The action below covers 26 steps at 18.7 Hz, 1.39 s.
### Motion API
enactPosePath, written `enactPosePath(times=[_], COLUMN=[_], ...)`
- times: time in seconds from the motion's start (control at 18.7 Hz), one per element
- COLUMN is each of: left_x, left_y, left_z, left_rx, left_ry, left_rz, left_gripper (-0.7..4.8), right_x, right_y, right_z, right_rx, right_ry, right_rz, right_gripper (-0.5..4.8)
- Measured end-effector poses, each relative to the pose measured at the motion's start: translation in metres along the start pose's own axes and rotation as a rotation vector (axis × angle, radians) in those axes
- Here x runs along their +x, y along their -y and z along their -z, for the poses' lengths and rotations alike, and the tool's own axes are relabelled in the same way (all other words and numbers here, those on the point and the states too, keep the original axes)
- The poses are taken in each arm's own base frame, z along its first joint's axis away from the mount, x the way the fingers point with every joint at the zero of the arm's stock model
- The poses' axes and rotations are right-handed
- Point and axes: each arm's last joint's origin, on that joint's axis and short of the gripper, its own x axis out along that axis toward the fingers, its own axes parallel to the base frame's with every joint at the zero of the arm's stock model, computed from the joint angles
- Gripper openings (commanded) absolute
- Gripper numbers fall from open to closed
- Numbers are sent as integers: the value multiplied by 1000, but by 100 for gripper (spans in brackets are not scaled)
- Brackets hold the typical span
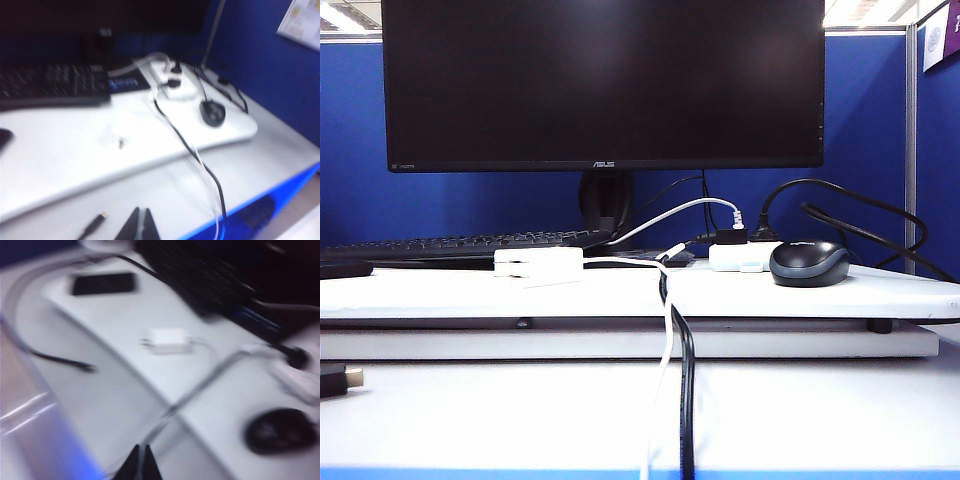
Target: Pick up the Type-C charging cable and the charging base, insert one end of the Type-C charger into the corresponding slot on the base, and finally place the plugged-in charger back on the table.
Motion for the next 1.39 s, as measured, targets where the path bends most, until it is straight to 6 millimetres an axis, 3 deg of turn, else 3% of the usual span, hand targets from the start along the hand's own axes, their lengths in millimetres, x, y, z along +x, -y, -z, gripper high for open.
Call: enactPosePath(times=[0.16,0.27,0.53,0.64,0.96,1.39], left_x=[38,63,102,110,130,151], left_y=[-8,-14,-25,-27,-33,-45], left_z=[19,29,57,64,80,120], left_rx=[-11,-8,-11,-24,-11,14], left_ry=[-47,-19,10,26,117,79], left_rz=[45,51,56,55,67,-75], left_gripper=[-5,-5,-5,-5,-5,-5], right_x=[24,31,43,45,48,48], right_y=[3,5,14,15,16,16], right_z=[48,66,115,134,154,155], right_rx=[15,43,92,110,76,77], right_ry=[-15,58,96,94,40,34], right_rz=[202,322,683,730,736,720], right_gripper=[-1,-1,2,49,49,49])
